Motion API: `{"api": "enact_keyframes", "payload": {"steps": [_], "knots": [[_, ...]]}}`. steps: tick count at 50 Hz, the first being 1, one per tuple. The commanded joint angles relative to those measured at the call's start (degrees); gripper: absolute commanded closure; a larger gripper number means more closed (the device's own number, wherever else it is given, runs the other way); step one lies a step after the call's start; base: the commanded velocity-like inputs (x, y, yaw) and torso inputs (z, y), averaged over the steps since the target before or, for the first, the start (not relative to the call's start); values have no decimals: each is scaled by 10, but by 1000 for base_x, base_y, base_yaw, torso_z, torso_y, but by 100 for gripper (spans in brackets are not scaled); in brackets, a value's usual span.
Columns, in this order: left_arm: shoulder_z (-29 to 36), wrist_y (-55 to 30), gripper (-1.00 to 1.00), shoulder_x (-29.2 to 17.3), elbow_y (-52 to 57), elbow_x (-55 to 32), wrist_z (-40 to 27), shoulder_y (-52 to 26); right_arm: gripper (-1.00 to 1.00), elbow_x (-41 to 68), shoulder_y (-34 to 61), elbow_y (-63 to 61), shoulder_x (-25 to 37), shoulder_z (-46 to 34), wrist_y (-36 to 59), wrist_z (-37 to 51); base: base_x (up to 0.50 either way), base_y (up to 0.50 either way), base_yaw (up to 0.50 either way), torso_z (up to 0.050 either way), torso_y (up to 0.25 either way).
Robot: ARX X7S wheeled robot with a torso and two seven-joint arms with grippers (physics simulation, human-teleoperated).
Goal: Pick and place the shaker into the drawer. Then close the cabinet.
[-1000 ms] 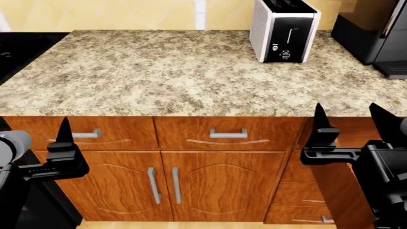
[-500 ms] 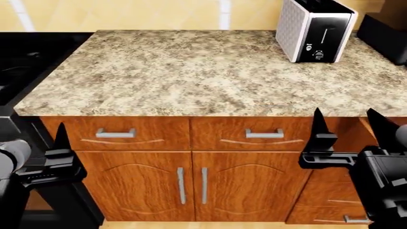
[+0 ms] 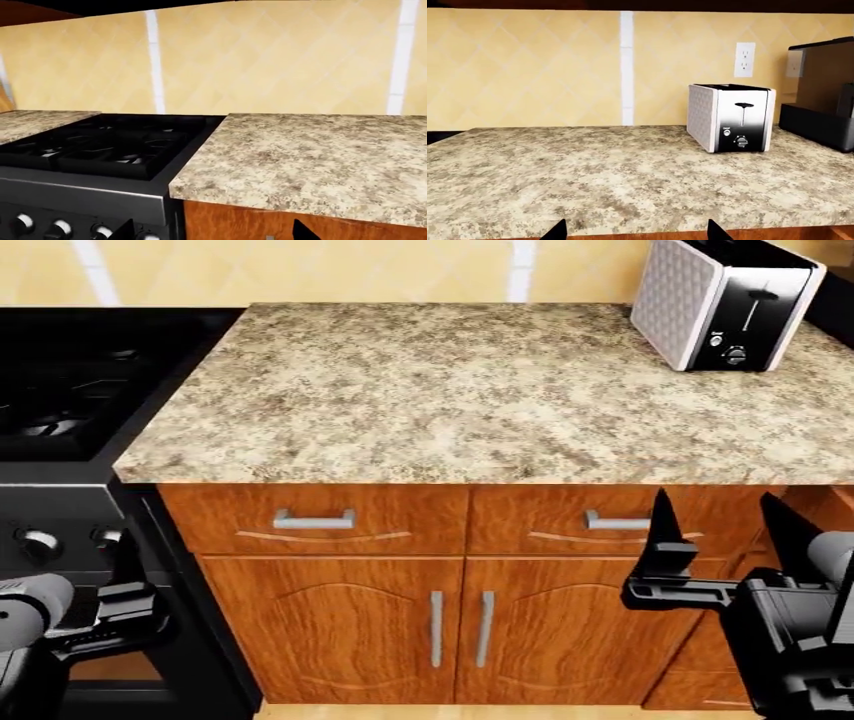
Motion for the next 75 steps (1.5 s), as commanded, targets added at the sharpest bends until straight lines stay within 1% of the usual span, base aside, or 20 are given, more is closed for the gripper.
{"api": "enact_keyframes", "payload": {"steps": [1, 10, 23, 30, 38, 42, 50, 58, 64, 70, 71, 72, 73, 74, 75], "knots": [[17, 13, -100, 31, -20, 44, 19, 24, -100, -51, -39, 24, -20, -7, -32, -23, 0, 105, 0, 0, 0], [24, 38, -100, 58, -40, 86, 33, 52, -100, -77, -67, 51, -39, -12, -62, -45, 0, 4, 0, 0, 0], [74, 94, -100, 128, -117, 149, 107, 57, -100, -127, -85, 95, -65, -32, -96, -73, 0, 0, 0, 0, 0], [97, 110, -100, 158, -151, 174, 126, 57, -100, -151, -94, 132, -83, -43, -112, -85, 0, 0, 0, 0, 0], [107, 121, -100, 175, -170, 190, 134, 56, -100, -164, -98, 153, -93, -52, -123, -95, 0, 0, 0, 0, 0], [122, 109, -100, 183, -175, 206, 134, 43, -100, -168, -103, 155, -93, -53, -127, -97, 0, 0, 0, 0, 0], [134, 122, -100, 202, -209, 220, 145, 44, -100, -173, -101, 150, -95, -62, -115, -88, 0, 0, 0, 0, 0], [132, 138, -100, 207, -224, 222, 154, 51, -100, -179, -95, 162, -103, -71, -115, -92, 0, 0, 0, 0, 0], [137, 132, -100, 209, -229, 225, 155, 48, -100, -187, -101, 191, -113, -73, -134, -106, 0, 0, 0, 0, 0], [133, 135, -100, 210, -228, 220, 152, 51, -100, -184, -107, 192, -114, -70, -138, -105, 0, 0, 0, 0, 0], [-71, -120, -100, 392, -160, 297, 350, 67, -100, -360, -135, 113, -361, 170, 69, -338, 0, 0, 0, 0, 0], [-99, 11, -100, 607, -428, 510, 565, -38, -100, -475, -103, 365, -436, 138, -121, -438, 0, 0, 0, 0, 0], [-180, -75, -100, 607, -342, 510, 565, 36, -100, -448, -103, 279, -427, 190, -35, -438, 0, 0, 0, 0, 0], [-182, -118, -100, 605, -256, 507, 564, 38, -100, -443, -103, 194, -424, 193, 51, -436, 0, 0, 0, 0, 0], [-181, -120, -100, 604, -170, 507, 562, 38, -100, -442, -103, 125, -424, 193, 81, -437, 0, 0, 0, 0, 0]]}}
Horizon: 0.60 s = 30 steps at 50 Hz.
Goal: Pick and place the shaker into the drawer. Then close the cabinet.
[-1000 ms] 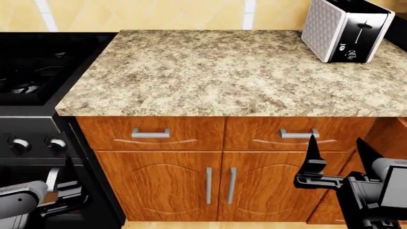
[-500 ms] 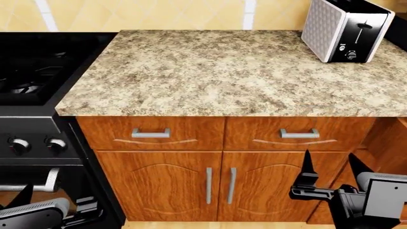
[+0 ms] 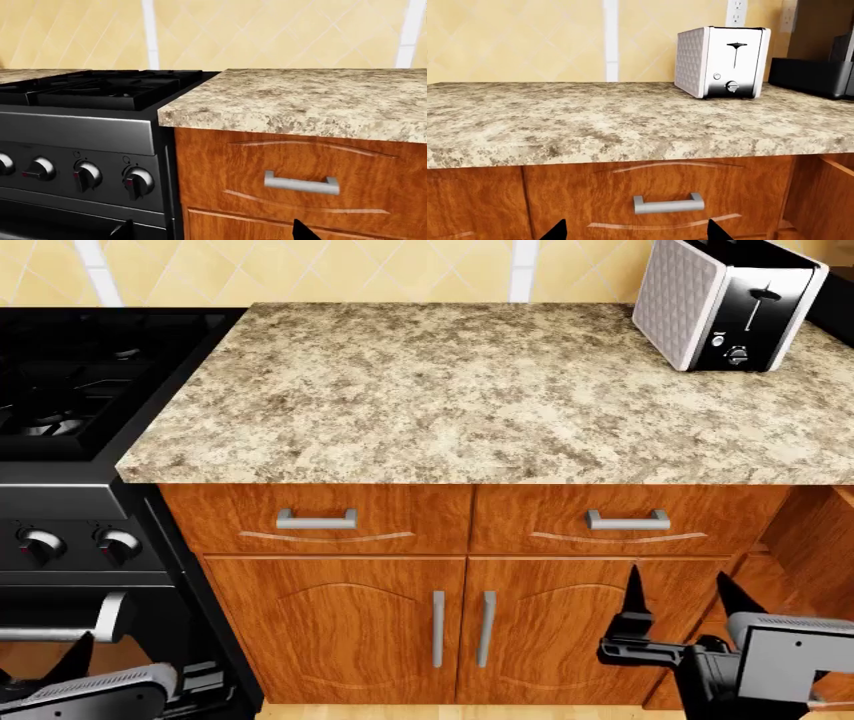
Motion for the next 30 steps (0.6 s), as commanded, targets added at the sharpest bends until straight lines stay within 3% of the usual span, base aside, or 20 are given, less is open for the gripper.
{"api": "enact_keyframes", "payload": {"steps": [1, 7, 20, 30], "knots": [[-223, -184, -100, 280, 94, 207, 288, -4, -100, -176, 3, -79, -214, 182, 173, -231, 0, 0, 0, 0, 0], [-222, -186, -100, 274, 103, 201, 282, -2, -100, -174, 1, -83, -212, 180, 165, -230, 30, 102, 0, 0, 0], [-217, -210, -100, 256, 140, 193, 270, -4, -100, -162, 8, -98, -205, 182, 178, -224, 209, 382, 0, 0, 0], [-217, -216, -100, 249, 155, 186, 263, 1, -100, -146, 8, -122, -202, 192, 191, -219, 378, 381, 0, 0, 0]]}}
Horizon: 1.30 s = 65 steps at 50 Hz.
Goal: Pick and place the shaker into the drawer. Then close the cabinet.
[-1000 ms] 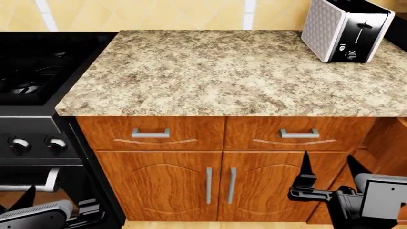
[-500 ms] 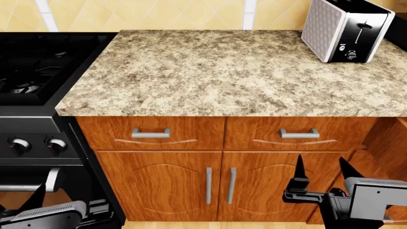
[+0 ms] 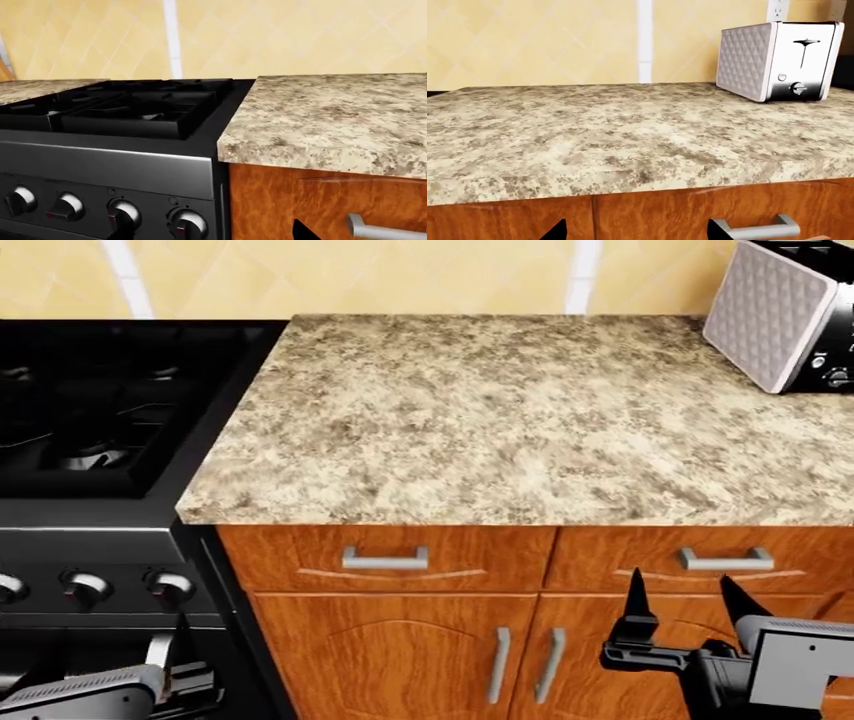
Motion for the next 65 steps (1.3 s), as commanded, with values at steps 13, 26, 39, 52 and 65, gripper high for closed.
{"api": "enact_keyframes", "payload": {"steps": [13, 26, 39, 52, 65], "knots": [[1, -179, -100, -64, 182, 1, -9, -66, -100, 50, 56, -106, 24, 52, 104, 19, 238, 202, 0, 0, 0], [114, -118, -100, -483, 208, -419, -455, -190, -100, 125, 185, -168, 74, 106, 225, 47, 215, 1, 0, 0, 0], [183, -51, -100, -616, 206, -519, -550, -295, -100, 184, 272, -192, 101, 136, 305, 63, 286, 1, 0, 0, 0], [223, -40, -100, -673, 208, -584, -579, -398, -100, 244, 338, -217, 116, 168, 375, 85, 286, 1, 0, 0, 0], [318, 4, -100, -723, 208, -597, -600, -485, -100, 301, 375, -235, 123, 206, 421, 105, 287, 1, 0, 0, 1]]}}
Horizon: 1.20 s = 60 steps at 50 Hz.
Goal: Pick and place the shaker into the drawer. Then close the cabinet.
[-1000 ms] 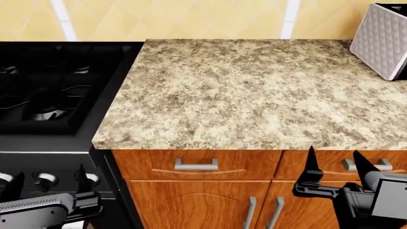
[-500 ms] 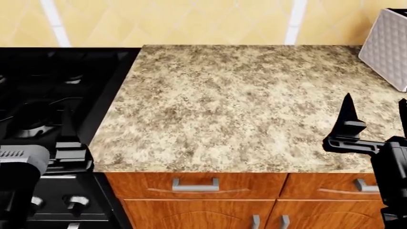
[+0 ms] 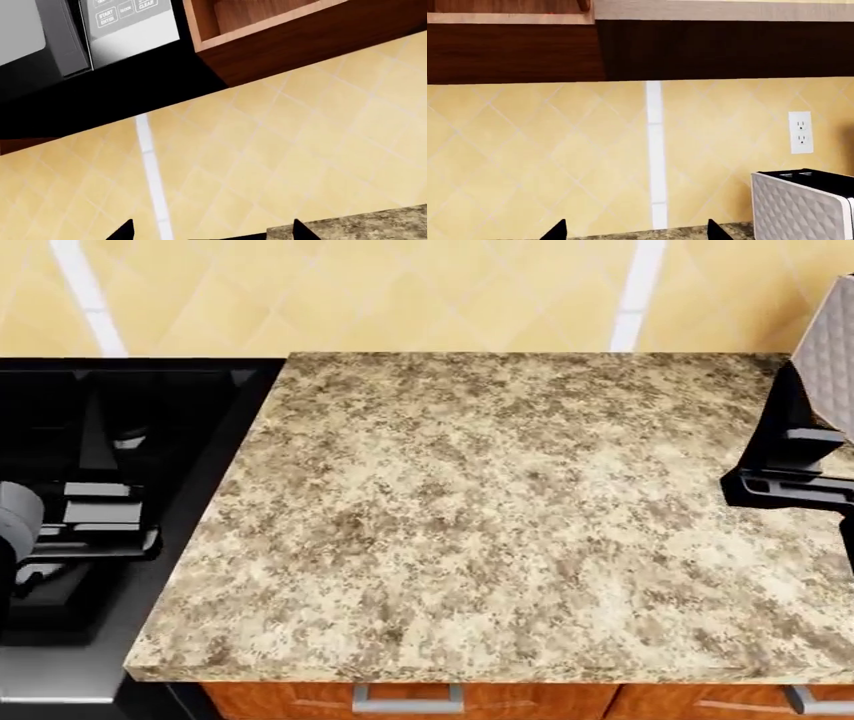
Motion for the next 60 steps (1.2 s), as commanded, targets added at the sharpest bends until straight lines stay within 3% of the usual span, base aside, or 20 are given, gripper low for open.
{"api": "enact_keyframes", "payload": {"steps": [1, 15, 24, 40, 60], "knots": [[66, 28, -100, -53, 9, -25, -28, -72, -100, 51, 42, -30, 16, 29, 51, 22, 285, 1, 0, 0, 0], [104, 72, -100, -85, 7, -13, -38, -81, -100, 78, 47, -33, 24, 29, 57, 40, 287, 1, 0, 0, 1], [90, 41, -100, -73, 0, -56, -25, -137, -100, 152, 121, -24, 38, 50, 122, 74, 289, 1, 0, 0, 0], [85, 19, -100, -74, 4, -85, -24, -175, -100, 215, 148, -22, 45, 72, 146, 110, 247, 1, 0, 0, 1], [96, 43, -100, -89, 6, -76, -28, -166, -100, 246, 139, -22, 57, 78, 128, 128, 106, 0, 0, 0, 0]]}}
